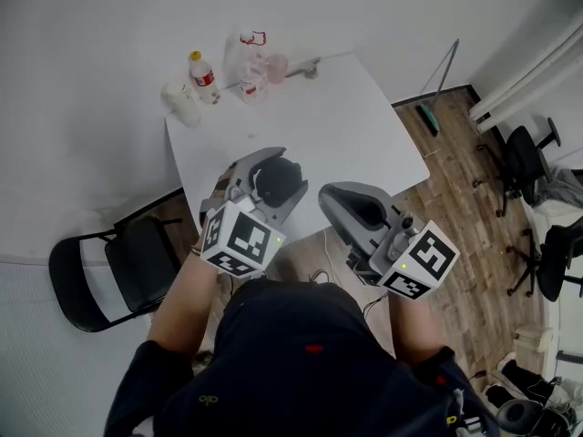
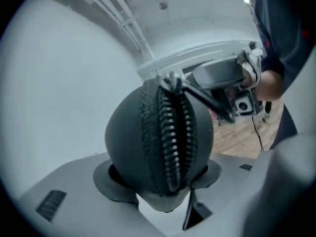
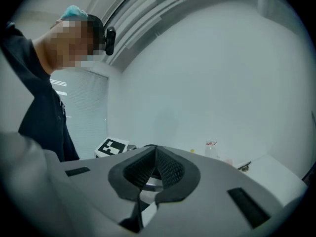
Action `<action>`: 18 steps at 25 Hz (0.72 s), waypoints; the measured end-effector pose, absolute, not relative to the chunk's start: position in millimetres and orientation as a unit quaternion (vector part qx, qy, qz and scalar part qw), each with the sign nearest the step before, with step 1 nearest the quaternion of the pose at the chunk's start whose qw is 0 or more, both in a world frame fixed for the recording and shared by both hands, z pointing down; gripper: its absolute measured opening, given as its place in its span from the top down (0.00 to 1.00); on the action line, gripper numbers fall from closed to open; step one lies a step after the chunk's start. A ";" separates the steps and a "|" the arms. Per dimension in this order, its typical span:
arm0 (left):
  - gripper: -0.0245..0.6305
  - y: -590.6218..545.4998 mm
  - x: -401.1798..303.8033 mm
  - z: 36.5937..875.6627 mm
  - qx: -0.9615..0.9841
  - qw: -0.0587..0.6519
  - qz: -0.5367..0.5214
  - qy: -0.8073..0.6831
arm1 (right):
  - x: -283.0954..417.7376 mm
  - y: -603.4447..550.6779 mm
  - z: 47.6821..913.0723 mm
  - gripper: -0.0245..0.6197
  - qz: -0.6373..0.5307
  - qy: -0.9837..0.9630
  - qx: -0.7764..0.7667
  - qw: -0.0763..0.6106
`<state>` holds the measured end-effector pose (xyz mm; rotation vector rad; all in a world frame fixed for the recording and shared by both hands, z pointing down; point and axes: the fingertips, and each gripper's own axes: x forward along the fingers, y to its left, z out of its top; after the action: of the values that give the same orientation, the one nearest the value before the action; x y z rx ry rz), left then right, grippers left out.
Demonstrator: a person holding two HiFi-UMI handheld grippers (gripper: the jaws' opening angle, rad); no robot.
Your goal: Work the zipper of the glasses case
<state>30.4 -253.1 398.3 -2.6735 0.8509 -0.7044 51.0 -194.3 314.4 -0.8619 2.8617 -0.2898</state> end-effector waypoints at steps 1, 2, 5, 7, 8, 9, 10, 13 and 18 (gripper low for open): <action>0.56 -255.1 25.0 390.9 -0.924 0.101 -0.213 0.302 | 61.3 -199.4 312.3 0.93 -0.092 0.945 -0.304 0.077; 0.56 -257.3 18.9 382.1 -0.929 0.079 -0.183 0.312 | 71.6 -204.9 311.0 0.93 -0.087 0.939 -0.323 0.082; 0.56 -264.7 -6.1 353.7 -0.931 0.030 -0.098 0.351 | 103.1 -220.8 307.8 0.93 -0.069 0.916 -0.384 0.089; 0.56 -267.7 -24.1 336.0 -0.925 0.016 -0.055 0.376 | 123.7 -229.8 306.0 0.93 -0.062 0.899 -0.423 0.094; 0.56 -267.8 -31.8 328.9 -0.922 0.012 -0.041 0.385 | 133.1 -233.5 305.6 0.93 -0.058 0.891 -0.440 0.095; 0.56 -266.8 -38.2 322.9 -0.920 0.009 -0.030 0.391 | 142.1 -236.5 305.5 0.93 -0.053 0.884 -0.456 0.094; 0.56 -264.9 -43.5 318.0 -0.919 0.006 -0.022 0.394 | 150.4 -238.8 305.5 0.93 -0.048 0.877 -0.470 0.092; 0.56 -258.1 -55.5 308.6 -0.914 0.005 -0.004 0.405 | 172.1 -242.2 305.7 0.93 -0.039 0.860 -0.501 0.086; 0.56 -255.7 -71.3 311.6 -0.907 -0.010 0.007 0.421 | 192.1 -241.6 307.3 0.93 -0.038 0.845 -0.527 0.088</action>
<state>-71.3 -255.7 311.6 -2.8669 1.3305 0.0231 192.1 -241.6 307.3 -1.5683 2.5142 -0.1120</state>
